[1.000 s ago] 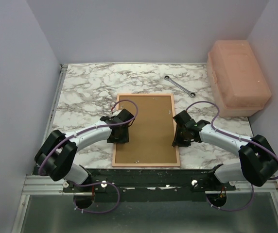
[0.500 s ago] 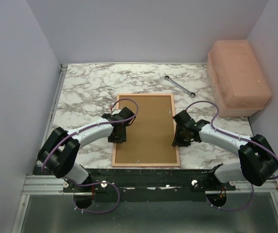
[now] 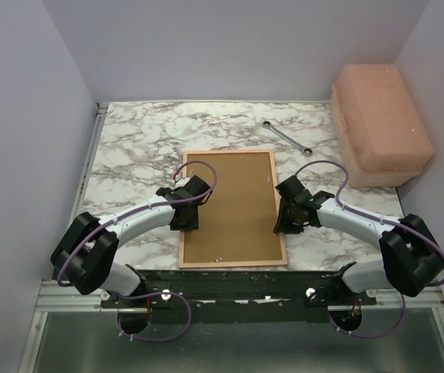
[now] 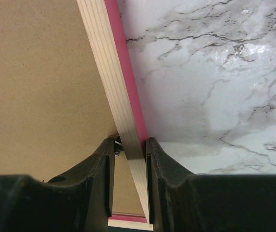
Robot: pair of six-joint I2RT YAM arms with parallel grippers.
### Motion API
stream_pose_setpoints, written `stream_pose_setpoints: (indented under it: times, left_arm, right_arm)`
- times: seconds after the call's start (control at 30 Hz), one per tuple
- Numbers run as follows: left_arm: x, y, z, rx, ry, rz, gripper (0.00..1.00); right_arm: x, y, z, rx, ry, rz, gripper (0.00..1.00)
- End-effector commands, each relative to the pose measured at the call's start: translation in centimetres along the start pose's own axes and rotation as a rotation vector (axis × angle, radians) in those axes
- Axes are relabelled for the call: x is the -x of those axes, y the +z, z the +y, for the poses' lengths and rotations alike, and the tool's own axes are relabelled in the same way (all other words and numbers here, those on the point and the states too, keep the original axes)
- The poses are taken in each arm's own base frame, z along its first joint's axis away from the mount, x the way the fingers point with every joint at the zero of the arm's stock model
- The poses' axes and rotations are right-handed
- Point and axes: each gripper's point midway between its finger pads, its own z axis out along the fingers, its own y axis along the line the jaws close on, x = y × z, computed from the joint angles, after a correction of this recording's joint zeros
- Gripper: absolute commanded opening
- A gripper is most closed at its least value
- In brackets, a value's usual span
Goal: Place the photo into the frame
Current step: Install the photo frame at the center of the board.
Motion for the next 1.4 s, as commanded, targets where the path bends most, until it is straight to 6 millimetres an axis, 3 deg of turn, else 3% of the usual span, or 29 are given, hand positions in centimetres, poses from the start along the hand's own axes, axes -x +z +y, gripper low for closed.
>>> stream_pose_setpoints:
  times: [0.0, 0.47, 0.6, 0.73, 0.9, 1.13, 1.37]
  left_arm:
    - [-4.3, 0.3, 1.5, 0.011, 0.024, 0.136, 0.00]
    - [-3.7, -1.5, 1.2, -0.039, 0.031, 0.104, 0.00]
    - [-3.7, -1.2, 0.6, -0.059, 0.042, 0.115, 0.01]
    - [-3.7, -0.4, 0.8, -0.028, 0.039, 0.122, 0.19]
    - [-2.8, -0.2, 1.1, 0.021, 0.012, 0.092, 0.25]
    - [-0.8, -1.3, -0.3, -0.044, -0.007, 0.026, 0.41]
    - [-0.3, -1.3, -0.9, -0.075, -0.017, 0.013, 0.38]
  right_arm:
    - [-1.7, 2.7, -1.6, -0.060, -0.022, 0.043, 0.03]
    - [-1.9, 2.9, -1.7, -0.063, -0.019, 0.048, 0.03]
    - [-1.9, 2.9, -1.7, -0.063, -0.021, 0.051, 0.03]
    - [-1.8, 2.8, -1.7, -0.062, -0.021, 0.047, 0.03]
    - [-2.0, 2.8, -1.8, -0.063, -0.020, 0.048, 0.03]
    - [-2.0, 2.8, -1.9, -0.067, -0.020, 0.047, 0.03]
    - [-2.0, 2.9, -2.0, -0.071, -0.024, 0.046, 0.03]
